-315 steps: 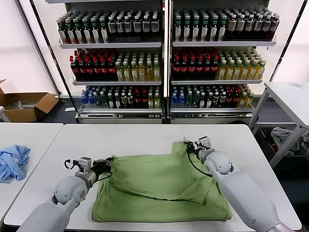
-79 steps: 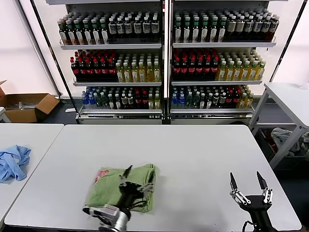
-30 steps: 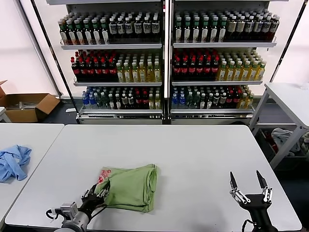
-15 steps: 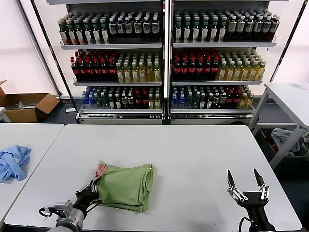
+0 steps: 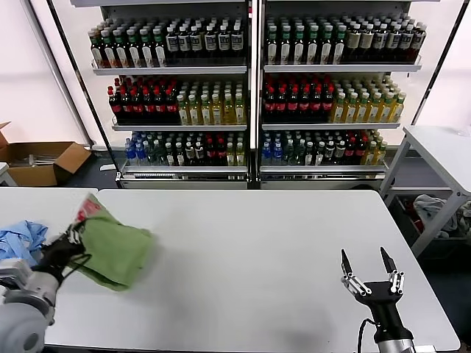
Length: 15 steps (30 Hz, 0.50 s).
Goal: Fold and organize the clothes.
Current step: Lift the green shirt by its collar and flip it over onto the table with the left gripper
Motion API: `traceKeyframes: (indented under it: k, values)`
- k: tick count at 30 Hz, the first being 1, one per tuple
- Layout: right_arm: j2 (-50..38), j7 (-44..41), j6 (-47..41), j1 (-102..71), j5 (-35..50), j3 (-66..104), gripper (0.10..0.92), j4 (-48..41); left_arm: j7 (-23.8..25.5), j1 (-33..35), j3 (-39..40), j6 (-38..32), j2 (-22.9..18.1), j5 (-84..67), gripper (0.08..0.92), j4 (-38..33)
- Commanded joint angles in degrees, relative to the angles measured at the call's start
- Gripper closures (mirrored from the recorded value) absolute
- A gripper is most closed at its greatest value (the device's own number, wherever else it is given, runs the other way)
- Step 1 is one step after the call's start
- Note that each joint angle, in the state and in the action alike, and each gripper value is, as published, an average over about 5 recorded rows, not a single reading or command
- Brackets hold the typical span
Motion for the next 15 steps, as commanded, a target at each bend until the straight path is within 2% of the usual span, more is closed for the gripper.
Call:
traceKeyframes:
  k: [1, 3, 7, 11, 15]
  values:
    - [-0.9, 0.0, -0.6, 2.8, 1.0, 0.3, 0.203, 0.1, 6.3, 0.7, 10.3, -1.0, -1.6, 16.3, 0.889, -1.4]
    - [-0.9, 0.0, -0.7, 2.7, 1.0, 0.6, 0.203, 0.4, 7.8, -0.9, 21.8, -5.1, -3.7, 22.9, 0.889, 4.6]
    - [-0.8, -0.2, -1.0, 1.9, 0.5, 1.1, 0.203, 1.1, 9.2, -6.2, 37.5, -10.4, -8.5, 31.2, 0.889, 14.3]
    - [-1.0, -0.2, -1.3, 1.2, 0.3, 1.7, 0.203, 1.3, 10.1, -11.4, 43.2, -10.3, -11.7, 32.1, 0.889, 13.5]
    - [-0.6, -0.2, -1.6, 0.9, -0.1, 1.7, 0.203, 1.6, 9.1, -16.4, 45.8, -6.7, -12.3, 29.7, 0.889, 10.3]
